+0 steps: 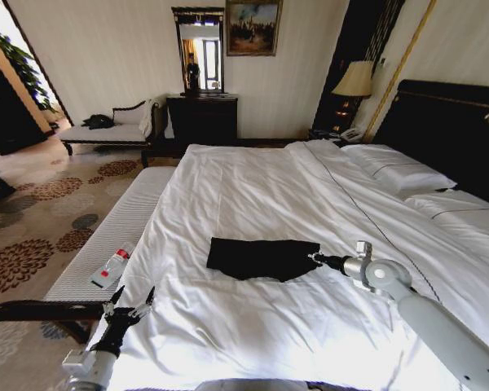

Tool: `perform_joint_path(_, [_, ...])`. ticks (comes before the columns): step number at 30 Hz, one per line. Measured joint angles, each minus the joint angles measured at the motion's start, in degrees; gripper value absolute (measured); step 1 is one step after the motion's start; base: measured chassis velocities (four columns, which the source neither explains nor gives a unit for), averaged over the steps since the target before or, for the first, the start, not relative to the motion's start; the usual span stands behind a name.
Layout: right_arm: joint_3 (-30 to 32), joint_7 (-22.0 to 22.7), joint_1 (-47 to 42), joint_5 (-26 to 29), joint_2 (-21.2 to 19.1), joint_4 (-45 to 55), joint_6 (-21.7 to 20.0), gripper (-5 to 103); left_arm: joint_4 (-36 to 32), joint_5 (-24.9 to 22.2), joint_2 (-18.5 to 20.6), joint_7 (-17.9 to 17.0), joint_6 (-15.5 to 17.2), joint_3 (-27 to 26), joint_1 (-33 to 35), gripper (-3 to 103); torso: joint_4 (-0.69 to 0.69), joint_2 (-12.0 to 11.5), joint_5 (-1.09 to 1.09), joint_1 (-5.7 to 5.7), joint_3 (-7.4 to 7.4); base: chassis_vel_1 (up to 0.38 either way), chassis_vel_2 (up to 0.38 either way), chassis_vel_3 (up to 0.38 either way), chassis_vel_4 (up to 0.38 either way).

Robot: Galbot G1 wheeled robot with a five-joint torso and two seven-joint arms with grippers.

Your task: Fold the clothes on the bed.

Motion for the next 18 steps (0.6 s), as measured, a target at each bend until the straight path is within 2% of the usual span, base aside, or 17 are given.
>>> perform_joint_path(18, [1.1,3.1,-1.5,0.1,-0.3,8.2,0.3,4,0.0,0.0,0.0,0.0,0.0,0.0,0.0,100,-0.01,0.0,-0.01,0.00,0.00,0.000,0.000,0.000,0.000])
